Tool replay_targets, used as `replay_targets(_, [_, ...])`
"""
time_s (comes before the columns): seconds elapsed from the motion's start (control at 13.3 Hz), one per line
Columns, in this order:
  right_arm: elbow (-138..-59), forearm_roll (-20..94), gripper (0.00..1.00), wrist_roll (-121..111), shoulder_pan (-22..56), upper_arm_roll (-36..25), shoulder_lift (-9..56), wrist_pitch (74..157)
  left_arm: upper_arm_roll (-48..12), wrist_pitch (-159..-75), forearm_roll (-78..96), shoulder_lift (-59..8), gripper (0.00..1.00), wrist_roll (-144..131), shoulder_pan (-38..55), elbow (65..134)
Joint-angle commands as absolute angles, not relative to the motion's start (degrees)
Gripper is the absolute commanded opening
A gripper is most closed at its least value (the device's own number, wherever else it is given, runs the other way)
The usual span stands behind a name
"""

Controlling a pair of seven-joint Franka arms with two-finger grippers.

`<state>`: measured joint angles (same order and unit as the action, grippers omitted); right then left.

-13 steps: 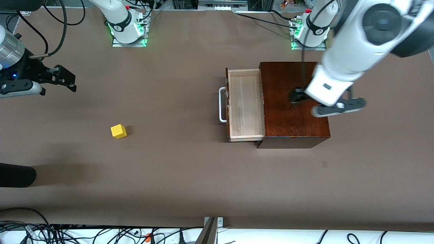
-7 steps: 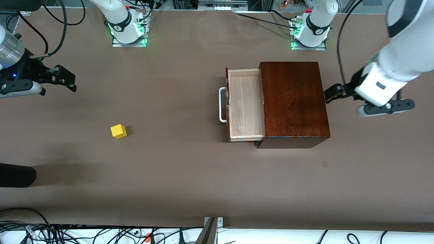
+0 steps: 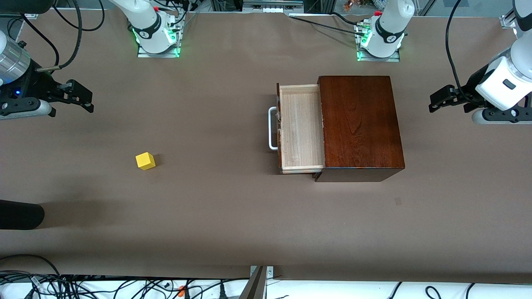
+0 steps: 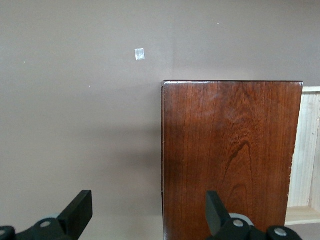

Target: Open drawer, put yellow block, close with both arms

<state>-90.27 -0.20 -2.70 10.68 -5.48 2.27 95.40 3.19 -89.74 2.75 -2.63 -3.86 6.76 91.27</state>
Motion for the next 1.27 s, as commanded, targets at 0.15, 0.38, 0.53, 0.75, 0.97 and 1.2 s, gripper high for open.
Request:
replay_targets(0.15, [-88.9, -0.1, 1.0, -2.1, 10.7, -5.4, 2.7, 94.4, 3.8, -90.8, 2.6, -1.7, 1.0, -0.8, 6.6, 92.4])
replay_targets(0.38, [-88.9, -0.1, 1.0, -2.1, 10.7, -5.4, 2.7, 94.4, 3.8, -90.7, 2.6, -1.8, 1.0, -0.9, 6.6, 92.3])
replay_targets(0.53, [-88.9, -0.1, 1.0, -2.1, 10.7, -5.4, 2.6, 94.4, 3.7, -89.7, 2.5, -3.8, 1.0, -1.3, 6.8, 90.1])
replay_targets(0.75, [-88.9, -0.1, 1.0, -2.1, 10.7, -5.4, 2.6, 94.4, 3.8, -89.0, 2.6, -4.6, 1.0, -1.1, 6.7, 88.9])
replay_targets(0.97, [-88.9, -0.1, 1.0, -2.1, 10.7, -5.4, 2.6, 94.4, 3.9, -88.9, 2.6, -4.7, 1.0, -1.3, 6.7, 89.0])
replay_targets(1.2, [-88.9, 0.1, 1.0, -2.3, 10.7, -5.3, 2.7, 94.9, 3.9, -88.8, 2.6, -5.1, 1.0, -1.0, 6.2, 88.9])
